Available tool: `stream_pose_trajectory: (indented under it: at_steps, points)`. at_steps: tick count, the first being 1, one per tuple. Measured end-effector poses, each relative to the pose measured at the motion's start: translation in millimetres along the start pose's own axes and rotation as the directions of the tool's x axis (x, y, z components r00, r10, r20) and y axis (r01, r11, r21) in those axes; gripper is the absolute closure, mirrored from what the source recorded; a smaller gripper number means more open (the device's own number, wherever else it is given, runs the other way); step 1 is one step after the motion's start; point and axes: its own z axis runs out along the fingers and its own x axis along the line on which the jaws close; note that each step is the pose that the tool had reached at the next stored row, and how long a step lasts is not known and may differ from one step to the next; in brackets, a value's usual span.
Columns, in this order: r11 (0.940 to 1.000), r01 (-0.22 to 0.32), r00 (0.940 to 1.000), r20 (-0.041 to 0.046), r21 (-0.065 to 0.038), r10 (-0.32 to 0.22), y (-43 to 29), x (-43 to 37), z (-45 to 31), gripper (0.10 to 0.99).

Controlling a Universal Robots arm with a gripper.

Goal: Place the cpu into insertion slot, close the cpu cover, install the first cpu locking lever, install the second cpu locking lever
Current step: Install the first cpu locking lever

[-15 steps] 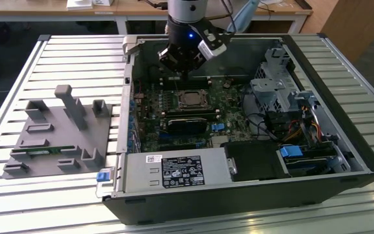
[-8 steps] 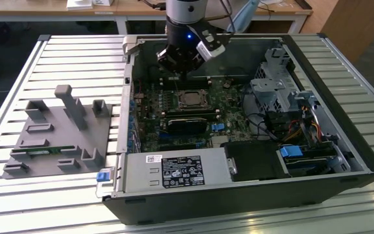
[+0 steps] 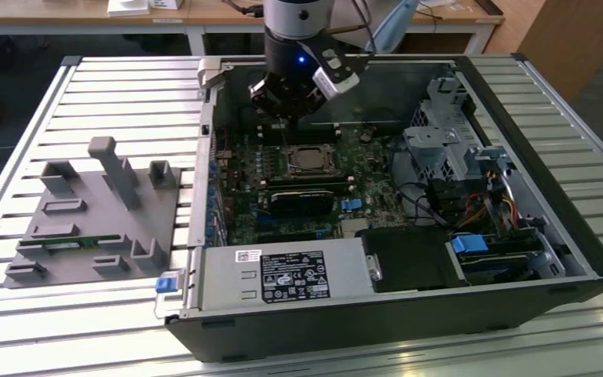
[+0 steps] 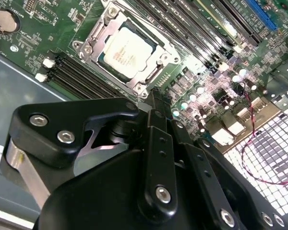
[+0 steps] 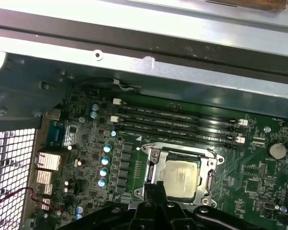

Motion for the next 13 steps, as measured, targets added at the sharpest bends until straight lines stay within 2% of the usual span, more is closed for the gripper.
stream_pose_trajectory:
  at_steps: [9,13]
  points:
    - [0.9999,-0.014,0.9999,0.0009,-0.003,0.014,2.2,16.2,0.4,0.98]
    - [0.9999,-0.015,0.9999,0.0011,-0.005,0.015,3.3,18.4,1.5,0.98]
